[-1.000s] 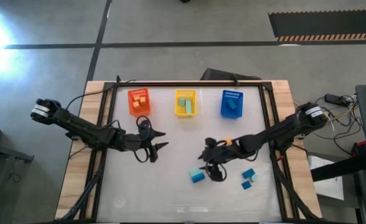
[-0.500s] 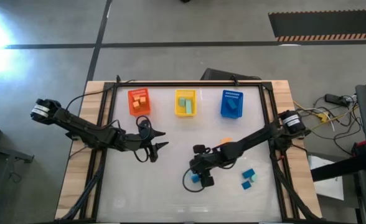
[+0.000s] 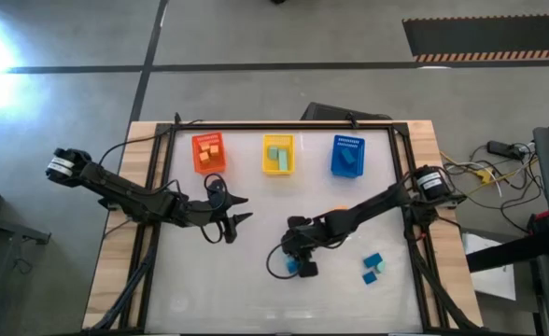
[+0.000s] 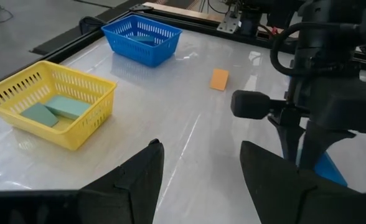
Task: Sort & place blocks by color
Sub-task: Put the light blue block into the yellow bin
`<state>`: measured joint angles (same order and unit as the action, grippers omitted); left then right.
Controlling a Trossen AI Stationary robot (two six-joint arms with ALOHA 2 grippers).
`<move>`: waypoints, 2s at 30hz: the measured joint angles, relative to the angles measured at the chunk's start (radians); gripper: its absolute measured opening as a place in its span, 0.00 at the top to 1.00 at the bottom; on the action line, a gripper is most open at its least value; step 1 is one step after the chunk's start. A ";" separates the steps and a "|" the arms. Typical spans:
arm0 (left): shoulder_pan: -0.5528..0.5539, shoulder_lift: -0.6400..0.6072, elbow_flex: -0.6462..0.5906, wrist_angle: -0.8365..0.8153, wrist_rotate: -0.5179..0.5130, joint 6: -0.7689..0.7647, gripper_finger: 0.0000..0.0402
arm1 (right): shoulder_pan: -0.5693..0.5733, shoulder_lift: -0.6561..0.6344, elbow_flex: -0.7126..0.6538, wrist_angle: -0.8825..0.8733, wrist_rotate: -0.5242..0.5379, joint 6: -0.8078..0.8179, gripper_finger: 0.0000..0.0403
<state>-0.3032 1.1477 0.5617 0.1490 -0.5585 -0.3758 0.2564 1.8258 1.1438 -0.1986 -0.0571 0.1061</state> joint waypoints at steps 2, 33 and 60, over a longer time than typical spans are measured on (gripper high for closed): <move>0.000 0.000 -0.001 0.000 -0.001 0.000 0.51 | -0.008 -0.004 -0.001 -0.001 0.023 -0.015 0.89; 0.001 0.000 -0.004 0.000 -0.028 -0.005 0.51 | -0.006 -0.076 -0.086 0.015 0.109 -0.015 0.41; 0.005 -0.010 -0.002 0.149 -0.355 0.385 0.51 | -0.157 -0.055 0.003 0.047 0.122 -0.202 0.71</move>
<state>-0.2981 1.1379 0.5602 0.2980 -0.9133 0.0092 0.0991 1.7706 1.1471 -0.1511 0.0648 -0.0960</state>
